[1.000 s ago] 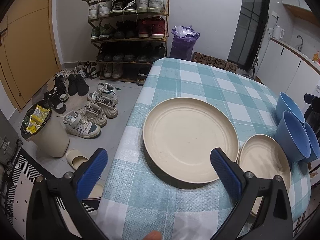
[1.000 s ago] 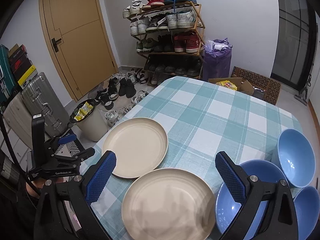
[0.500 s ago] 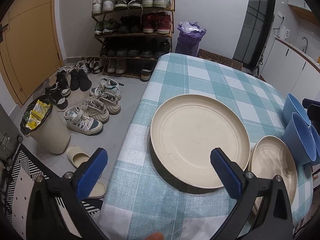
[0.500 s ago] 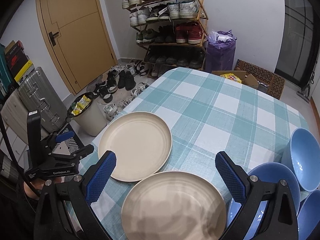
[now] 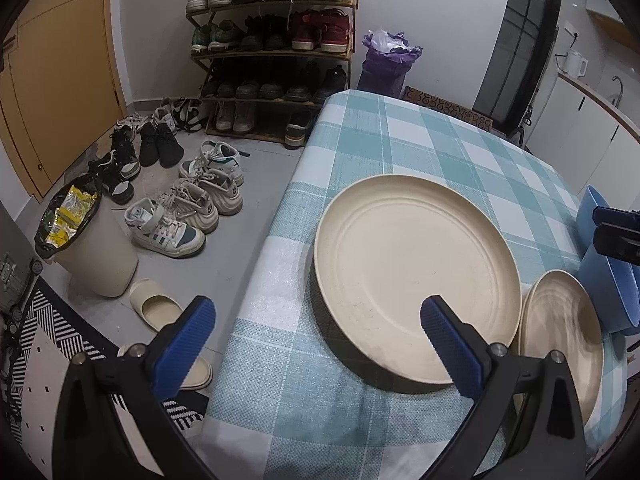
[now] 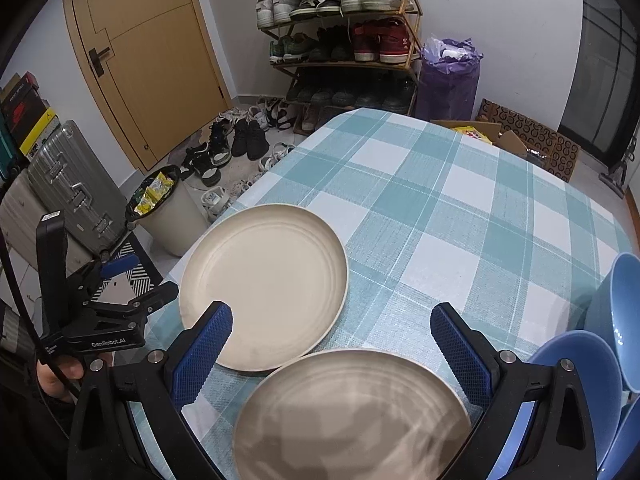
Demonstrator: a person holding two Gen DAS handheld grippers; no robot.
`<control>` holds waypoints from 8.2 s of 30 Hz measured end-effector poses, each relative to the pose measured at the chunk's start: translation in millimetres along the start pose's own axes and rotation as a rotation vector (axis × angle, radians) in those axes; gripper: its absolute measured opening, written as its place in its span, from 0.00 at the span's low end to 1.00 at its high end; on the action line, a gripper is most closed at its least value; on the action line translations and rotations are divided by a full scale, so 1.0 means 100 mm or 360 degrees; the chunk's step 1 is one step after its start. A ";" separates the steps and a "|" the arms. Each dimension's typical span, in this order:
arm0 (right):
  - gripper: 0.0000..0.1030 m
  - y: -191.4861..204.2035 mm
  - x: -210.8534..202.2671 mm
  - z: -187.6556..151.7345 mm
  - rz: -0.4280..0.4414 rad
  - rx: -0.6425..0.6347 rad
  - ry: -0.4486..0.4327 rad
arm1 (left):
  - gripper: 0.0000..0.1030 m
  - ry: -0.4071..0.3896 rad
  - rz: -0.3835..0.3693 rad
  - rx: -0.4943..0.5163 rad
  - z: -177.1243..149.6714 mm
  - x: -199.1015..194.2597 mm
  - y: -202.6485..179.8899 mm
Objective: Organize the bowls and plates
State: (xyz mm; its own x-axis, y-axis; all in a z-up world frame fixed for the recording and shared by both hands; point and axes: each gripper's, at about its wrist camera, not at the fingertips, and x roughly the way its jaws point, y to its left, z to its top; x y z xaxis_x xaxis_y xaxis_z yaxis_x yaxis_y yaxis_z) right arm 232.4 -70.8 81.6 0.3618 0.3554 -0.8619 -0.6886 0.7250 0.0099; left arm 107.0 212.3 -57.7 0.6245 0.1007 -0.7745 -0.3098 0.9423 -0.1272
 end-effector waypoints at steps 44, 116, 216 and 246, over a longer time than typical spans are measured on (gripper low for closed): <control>0.91 0.04 1.00 -0.03 -0.0066 -0.0043 0.0268 | 0.97 0.0088 -0.0013 0.0054 -0.06 0.31 -0.06; 0.14 0.15 0.96 -0.14 -0.0114 -0.0151 0.0206 | 0.17 0.0019 -0.0078 0.0056 -0.08 0.19 -0.08; 0.15 -0.34 -0.75 -1.56 -0.0255 0.0160 -0.0058 | 0.17 -0.0099 -0.0252 0.0427 -0.63 -0.57 -1.28; 0.15 -0.40 -0.65 -1.76 -0.0323 0.0173 0.0011 | 0.17 -0.0005 -0.0213 0.0518 -0.73 -0.31 -1.46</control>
State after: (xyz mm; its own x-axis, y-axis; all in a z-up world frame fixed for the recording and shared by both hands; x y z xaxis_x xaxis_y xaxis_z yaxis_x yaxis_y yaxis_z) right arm 125.7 -227.2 47.6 0.4813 0.1920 -0.8553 -0.5302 0.8407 -0.1097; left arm 79.9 48.6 -60.4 0.6466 -0.0299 -0.7623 0.0192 0.9996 -0.0229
